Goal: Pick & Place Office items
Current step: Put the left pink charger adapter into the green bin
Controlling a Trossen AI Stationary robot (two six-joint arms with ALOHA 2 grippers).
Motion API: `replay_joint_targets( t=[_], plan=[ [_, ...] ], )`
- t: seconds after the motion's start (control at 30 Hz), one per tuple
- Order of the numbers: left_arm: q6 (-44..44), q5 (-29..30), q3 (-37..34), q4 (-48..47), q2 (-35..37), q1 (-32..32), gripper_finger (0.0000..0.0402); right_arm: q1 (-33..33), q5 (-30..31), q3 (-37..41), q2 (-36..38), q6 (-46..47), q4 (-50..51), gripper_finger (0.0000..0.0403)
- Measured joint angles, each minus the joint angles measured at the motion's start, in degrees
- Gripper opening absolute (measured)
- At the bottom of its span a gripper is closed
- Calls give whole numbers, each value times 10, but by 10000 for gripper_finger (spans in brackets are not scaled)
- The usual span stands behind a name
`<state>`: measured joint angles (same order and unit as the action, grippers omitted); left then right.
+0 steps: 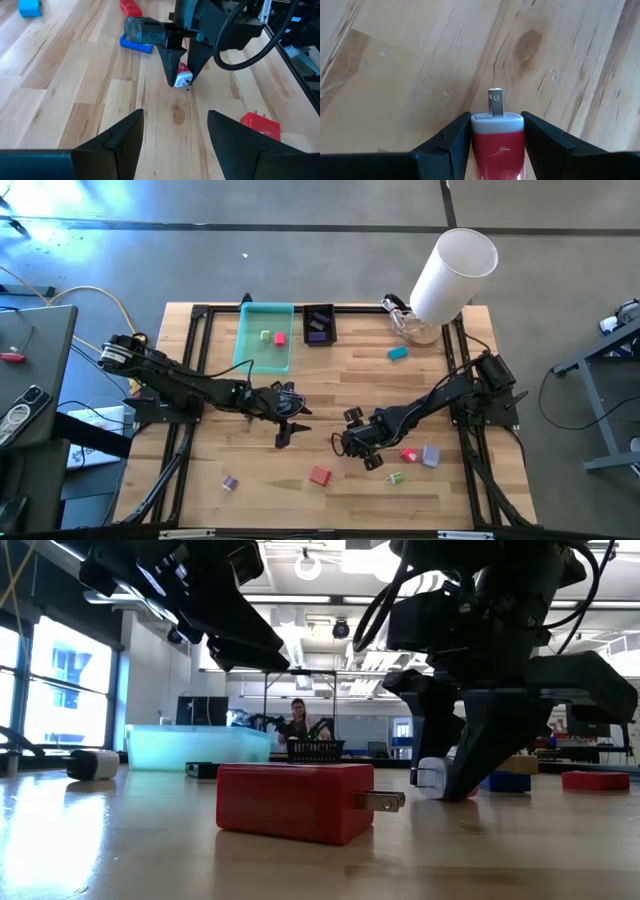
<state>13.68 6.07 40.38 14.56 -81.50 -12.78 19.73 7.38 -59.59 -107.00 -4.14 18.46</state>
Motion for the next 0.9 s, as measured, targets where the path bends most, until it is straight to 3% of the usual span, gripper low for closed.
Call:
replay_joint_targets(
  t=[0.27, 0.47, 0.63, 0.8, 0.9],
  plan=[
    [1, 0, 0, 0, 0, 0, 214, 0, 2, 0, 0, 0, -1, 161],
    [1, 0, 0, 0, 0, 0, 214, 0, 10, 0, 0, -2, -3, 126],
    [1, 0, 0, 0, 0, 0, 214, 1, 36, 1, -1, -1, -7, 122],
    [12, -2, 0, 0, 0, -2, 214, 6, 87, 1, -1, 13, -14, 125],
    [13, -1, 0, -1, 0, -2, 214, 11, 152, 2, 6, 1, -9, 123]
  ],
)
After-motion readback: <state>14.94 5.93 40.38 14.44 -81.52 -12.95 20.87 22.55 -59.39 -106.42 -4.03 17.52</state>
